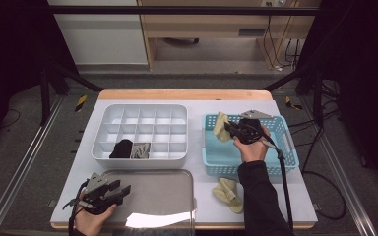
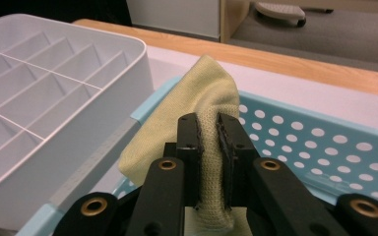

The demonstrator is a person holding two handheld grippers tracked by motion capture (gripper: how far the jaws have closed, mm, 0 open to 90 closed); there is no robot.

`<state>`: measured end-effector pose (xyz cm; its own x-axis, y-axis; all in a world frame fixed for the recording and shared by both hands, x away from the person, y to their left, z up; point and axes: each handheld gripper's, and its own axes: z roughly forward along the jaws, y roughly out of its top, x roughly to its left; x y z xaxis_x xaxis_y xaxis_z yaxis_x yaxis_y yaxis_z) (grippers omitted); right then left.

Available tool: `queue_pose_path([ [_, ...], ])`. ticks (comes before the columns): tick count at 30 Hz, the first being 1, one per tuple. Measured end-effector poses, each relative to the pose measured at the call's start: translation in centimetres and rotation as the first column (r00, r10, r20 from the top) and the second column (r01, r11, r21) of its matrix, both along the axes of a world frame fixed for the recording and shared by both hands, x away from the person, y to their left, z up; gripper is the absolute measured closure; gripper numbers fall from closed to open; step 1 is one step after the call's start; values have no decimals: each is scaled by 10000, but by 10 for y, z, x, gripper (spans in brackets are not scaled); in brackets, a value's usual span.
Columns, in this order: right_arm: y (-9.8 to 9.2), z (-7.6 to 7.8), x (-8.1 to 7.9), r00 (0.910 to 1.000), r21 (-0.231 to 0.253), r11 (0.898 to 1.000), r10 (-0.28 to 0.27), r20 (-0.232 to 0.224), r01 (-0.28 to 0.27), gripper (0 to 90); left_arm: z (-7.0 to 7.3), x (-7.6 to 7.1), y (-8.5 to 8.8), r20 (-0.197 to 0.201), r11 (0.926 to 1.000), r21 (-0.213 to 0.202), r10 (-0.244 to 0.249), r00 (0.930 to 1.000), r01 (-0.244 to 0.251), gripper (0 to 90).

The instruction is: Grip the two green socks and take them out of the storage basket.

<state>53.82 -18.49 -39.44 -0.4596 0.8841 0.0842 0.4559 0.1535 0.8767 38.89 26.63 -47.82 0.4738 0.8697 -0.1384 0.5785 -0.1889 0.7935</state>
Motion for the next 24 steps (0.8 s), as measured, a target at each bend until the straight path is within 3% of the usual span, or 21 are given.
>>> queue_pose_path([
  [11,-9,19,-32,9960,609,9972,379,808,-429,812,0,0,0,-24,10000,5,10,10000,-10,488],
  [18,-14,31,-65,9859,865,9913,857,1436,-988,812,0,0,-1,-50,10000,-7,-11,10000,11,497],
  [24,-17,32,-87,9804,1076,9850,1171,1582,-1351,812,0,0,-1,-72,10000,-38,-35,10000,35,513],
])
